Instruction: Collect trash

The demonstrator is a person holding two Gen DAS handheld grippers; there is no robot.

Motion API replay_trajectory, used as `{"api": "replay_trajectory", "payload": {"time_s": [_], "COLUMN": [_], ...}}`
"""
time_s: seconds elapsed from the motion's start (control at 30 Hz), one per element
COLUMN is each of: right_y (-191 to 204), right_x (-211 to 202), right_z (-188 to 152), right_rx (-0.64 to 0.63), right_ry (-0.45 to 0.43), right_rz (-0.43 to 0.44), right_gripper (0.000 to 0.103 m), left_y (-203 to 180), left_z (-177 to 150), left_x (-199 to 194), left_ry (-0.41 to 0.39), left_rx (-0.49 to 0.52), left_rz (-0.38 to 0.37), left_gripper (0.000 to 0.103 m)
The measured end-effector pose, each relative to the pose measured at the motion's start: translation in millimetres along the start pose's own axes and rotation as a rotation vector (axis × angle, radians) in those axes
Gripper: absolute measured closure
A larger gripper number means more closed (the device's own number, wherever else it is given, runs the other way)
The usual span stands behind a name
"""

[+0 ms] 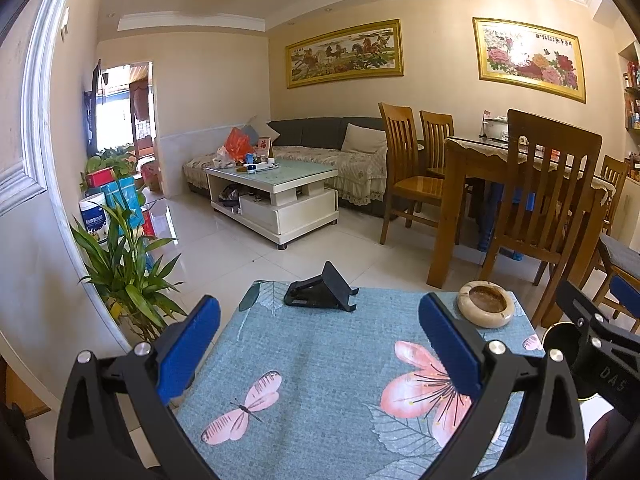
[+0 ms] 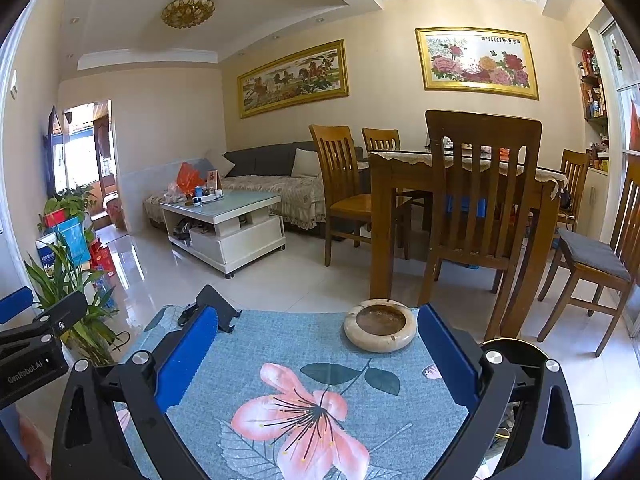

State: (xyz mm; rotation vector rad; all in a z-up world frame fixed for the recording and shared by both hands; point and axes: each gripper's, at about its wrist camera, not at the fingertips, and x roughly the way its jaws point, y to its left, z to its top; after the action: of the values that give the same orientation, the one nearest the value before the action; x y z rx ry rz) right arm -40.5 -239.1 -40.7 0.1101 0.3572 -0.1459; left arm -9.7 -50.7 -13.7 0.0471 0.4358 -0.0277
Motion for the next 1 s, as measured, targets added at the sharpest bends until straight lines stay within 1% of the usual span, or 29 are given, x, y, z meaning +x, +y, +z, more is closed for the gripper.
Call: {"api": "replay_trajectory", "payload": {"time_s": [0.57, 0.77, 0.83, 0.93, 1.0], "right_y": [-5.4, -4.8, -4.9, -4.3, -4.3], "right_x": [1.7, 3.7, 3.8, 3.6, 5.5], "right_z": [-4.8, -8.4, -8.2, -9.1, -9.7], "right_rx": [0.014, 0.017, 0.017, 0.018, 0.017], "right_ry": [0.015, 0.022, 0.022, 0.026, 0.028], "right_rz": [0.015, 0.019, 0.018, 0.02, 0.021], "right_gripper": [0.004, 0.004, 0.004, 0.004, 0.004], "left_y": [1.0, 3.2, 3.5, 2.4, 2.4], "left_z": [-0.2, -0.7, -1.9, -3.2, -3.3], "left_x": [1.0, 14.1, 18.7, 19.6, 19.0], "left_ry": [-0.001, 0.04, 0.05, 0.036, 0.03], "left_rx": [0.007, 0.005, 0.008, 0.024, 0.028], "left_rz": [0.005, -0.008, 0.0, 0.026, 0.023], "left_gripper": [0.003, 0.003, 0.003, 0.003, 0.003]}}
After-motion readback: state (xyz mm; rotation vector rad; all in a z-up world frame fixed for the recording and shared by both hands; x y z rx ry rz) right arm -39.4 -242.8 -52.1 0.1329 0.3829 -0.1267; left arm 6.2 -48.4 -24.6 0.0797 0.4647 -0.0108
